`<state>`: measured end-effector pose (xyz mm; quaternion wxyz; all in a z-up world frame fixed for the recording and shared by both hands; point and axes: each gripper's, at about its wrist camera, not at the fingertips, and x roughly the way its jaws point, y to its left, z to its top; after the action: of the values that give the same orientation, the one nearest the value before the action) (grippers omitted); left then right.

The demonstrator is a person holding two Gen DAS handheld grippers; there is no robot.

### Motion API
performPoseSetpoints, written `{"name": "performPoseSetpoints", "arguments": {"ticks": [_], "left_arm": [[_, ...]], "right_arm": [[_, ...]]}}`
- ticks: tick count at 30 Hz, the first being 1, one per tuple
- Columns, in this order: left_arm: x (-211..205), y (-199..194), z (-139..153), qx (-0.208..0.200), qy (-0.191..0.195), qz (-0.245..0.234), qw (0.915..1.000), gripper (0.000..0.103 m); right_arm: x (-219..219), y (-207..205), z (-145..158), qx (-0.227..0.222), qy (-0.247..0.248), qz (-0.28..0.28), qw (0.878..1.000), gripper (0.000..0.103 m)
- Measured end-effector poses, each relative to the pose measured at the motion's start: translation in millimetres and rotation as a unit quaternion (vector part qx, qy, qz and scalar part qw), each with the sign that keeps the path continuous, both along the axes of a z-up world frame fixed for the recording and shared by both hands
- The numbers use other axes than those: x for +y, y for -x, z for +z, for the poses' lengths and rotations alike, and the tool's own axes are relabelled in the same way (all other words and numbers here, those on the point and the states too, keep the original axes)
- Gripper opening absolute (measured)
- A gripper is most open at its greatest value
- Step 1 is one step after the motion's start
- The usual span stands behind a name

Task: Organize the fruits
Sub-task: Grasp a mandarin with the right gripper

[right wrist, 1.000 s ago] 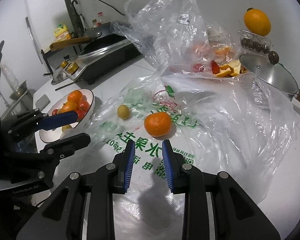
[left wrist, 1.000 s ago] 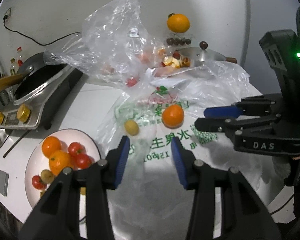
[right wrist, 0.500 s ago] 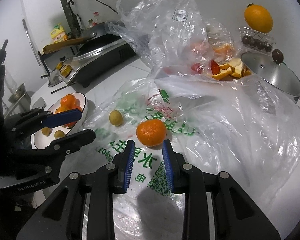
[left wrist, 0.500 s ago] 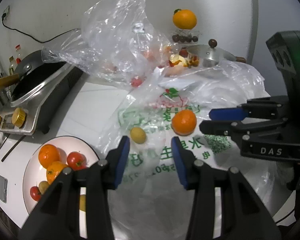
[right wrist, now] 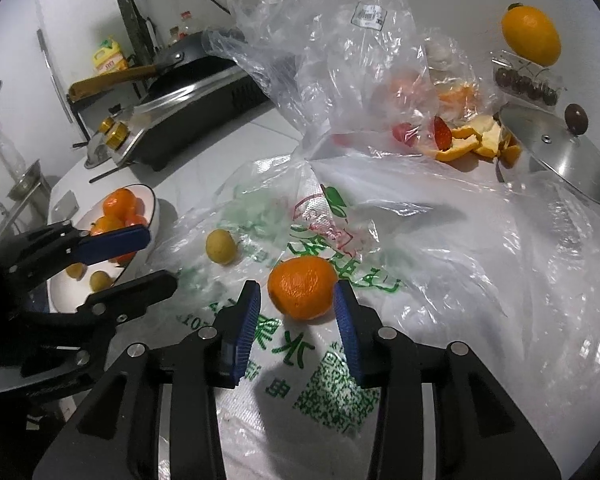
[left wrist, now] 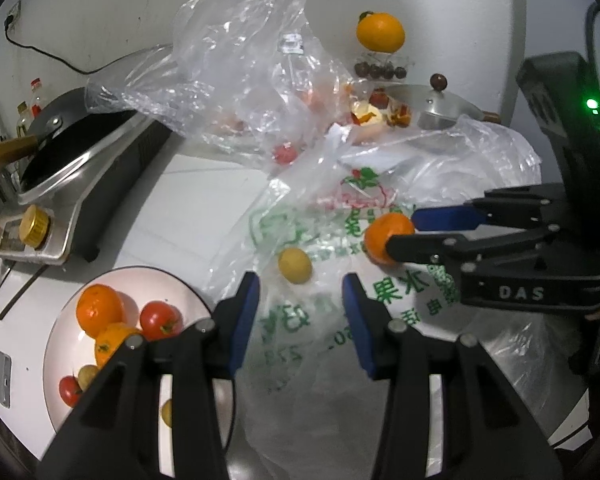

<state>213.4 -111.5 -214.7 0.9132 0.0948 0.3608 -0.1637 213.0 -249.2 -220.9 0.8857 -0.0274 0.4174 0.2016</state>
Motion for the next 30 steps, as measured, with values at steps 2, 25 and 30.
{"name": "performPoseSetpoints", "arguments": {"ticks": [2, 25, 30], "left_arm": [[2.1, -2.3, -1.4, 0.003, 0.001, 0.002, 1.0000, 0.045], [-18.7, -18.3, -8.8, 0.015, -0.005, -0.004, 0.9999, 0.045], [-28.6, -22.7, -13.8, 0.026, -0.005, -0.008, 0.9996, 0.045]], "right_arm": [[2.0, -4.3, -2.4, 0.003, -0.001, -0.002, 1.000, 0.047], [-27.4, -7.2, -3.7, -0.013, -0.019, -0.032, 0.999, 0.043], [-31.8, -7.8, -6.1, -0.007, -0.026, -0.026, 0.999, 0.043]]}}
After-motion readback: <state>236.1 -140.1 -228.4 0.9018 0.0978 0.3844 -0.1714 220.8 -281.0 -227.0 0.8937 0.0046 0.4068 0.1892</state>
